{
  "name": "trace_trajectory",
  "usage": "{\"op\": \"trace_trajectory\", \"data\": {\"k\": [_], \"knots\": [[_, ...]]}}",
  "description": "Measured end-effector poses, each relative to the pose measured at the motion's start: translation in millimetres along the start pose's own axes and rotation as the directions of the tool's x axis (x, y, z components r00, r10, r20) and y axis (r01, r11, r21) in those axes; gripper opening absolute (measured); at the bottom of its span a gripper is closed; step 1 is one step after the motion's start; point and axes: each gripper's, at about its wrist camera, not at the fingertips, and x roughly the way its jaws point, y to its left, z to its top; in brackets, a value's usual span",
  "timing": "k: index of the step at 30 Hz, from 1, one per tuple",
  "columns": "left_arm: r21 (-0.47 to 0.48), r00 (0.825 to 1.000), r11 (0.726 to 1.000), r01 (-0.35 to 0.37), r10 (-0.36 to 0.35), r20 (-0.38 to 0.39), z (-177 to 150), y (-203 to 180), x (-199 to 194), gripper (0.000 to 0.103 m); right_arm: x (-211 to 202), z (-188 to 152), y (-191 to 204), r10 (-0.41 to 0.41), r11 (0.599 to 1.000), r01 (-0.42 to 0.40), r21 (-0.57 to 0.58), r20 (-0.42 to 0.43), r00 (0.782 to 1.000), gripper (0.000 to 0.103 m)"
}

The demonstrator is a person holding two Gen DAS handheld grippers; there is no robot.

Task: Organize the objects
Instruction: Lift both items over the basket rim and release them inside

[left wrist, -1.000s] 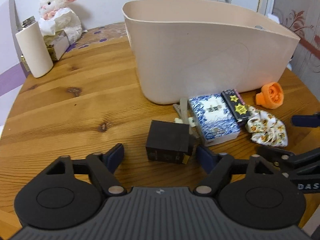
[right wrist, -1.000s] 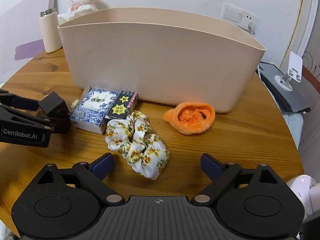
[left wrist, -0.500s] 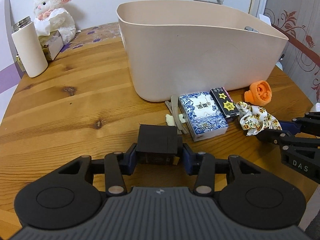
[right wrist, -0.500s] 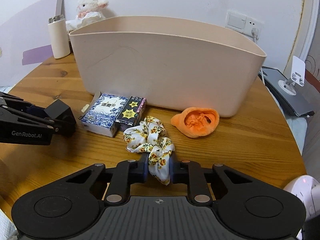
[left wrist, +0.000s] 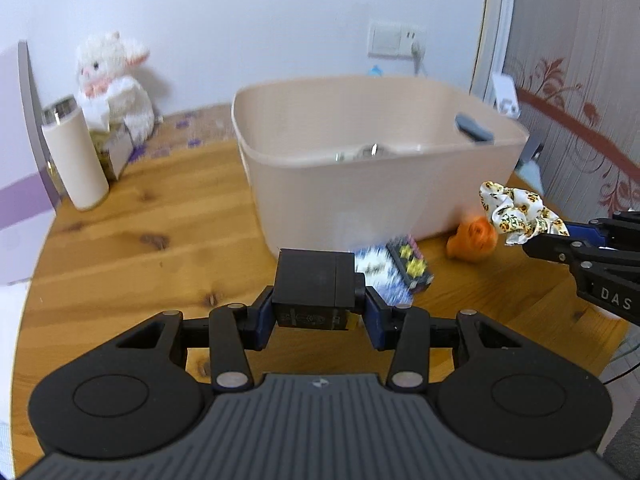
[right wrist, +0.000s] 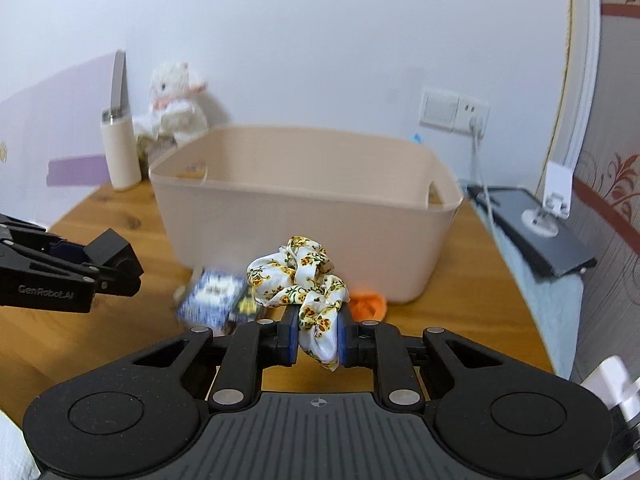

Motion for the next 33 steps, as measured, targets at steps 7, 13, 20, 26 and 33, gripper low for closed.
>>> {"op": "trace_trajectory", "data": {"k": [7, 13, 20, 26, 33], "knots": [[0.016, 0.996, 1.0, -0.008, 0.007, 0.089, 38, -2, -18, 0.047, -16, 33, -10, -0.015, 1.0, 0.013, 0.021, 0.11, 0.994, 0.018], [0.059, 0.992, 0.998, -0.026, 0.019, 0.126, 77, -19, -8, 0.047, -11, 64, -22, -0.035, 0.998, 0.027, 0.052, 0.173, 0.984, 0.017], [0.044, 0.996, 0.998, -0.046, 0.042, 0.079, 120, -28, 43, 0.047, 17, 95, -33, -0.04, 0.997, 0.029, 0.067, 0.172, 0.984, 0.017], [0.048, 0.997, 0.996, -0.076, 0.077, -0.029, 135, -32, 100, 0.047, 63, 103, -38, -0.062, 0.997, 0.056, 0.06, 0.095, 0.994, 0.017], [0.031, 0.968, 0.993, -0.118, 0.122, -0.221, 135, -31, 154, 0.047, 117, 95, -47, -0.073, 0.994, 0.076, 0.077, -0.036, 0.997, 0.017]]}}
